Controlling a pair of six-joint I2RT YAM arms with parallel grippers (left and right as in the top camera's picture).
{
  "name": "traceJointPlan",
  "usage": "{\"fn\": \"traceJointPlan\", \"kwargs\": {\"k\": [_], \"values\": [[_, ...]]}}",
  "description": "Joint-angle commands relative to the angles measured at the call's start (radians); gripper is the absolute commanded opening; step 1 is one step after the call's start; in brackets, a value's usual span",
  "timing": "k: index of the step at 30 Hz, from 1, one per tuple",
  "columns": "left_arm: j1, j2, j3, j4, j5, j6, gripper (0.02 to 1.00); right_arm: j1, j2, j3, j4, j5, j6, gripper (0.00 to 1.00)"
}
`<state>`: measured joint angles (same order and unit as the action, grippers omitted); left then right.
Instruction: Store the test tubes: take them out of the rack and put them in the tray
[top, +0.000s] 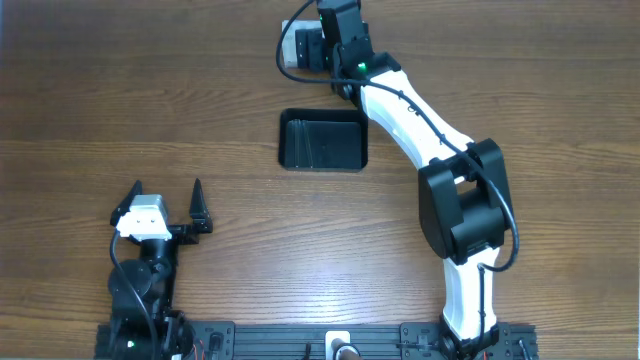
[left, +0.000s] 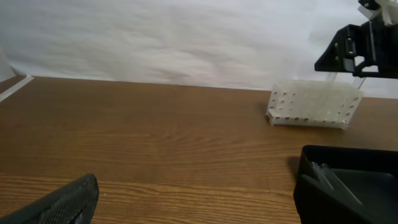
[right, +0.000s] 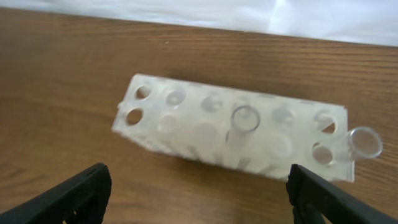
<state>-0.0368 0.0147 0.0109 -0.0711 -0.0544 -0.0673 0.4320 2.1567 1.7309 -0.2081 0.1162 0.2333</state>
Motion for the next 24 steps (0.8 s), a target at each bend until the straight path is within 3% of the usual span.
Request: {"fn": "traceJointPlan", "kwargs": {"k": [1, 16, 24], "values": [[0.006, -0.009, -0.005, 0.001, 0.013, 0.008, 0.998, 0.003, 0.038, 0.032, 0.042, 0.053, 0.018, 0.882], [0.006, -0.009, -0.005, 0.001, 0.013, 0.008, 1.000, 0.004, 0.102, 0.032, 0.126, 0.114, 0.024, 0.833], [0.006, -0.009, -0.005, 0.001, 0.013, 0.008, 1.000, 0.003, 0.111, 0.032, 0.142, 0.122, 0.024, 0.687]]}}
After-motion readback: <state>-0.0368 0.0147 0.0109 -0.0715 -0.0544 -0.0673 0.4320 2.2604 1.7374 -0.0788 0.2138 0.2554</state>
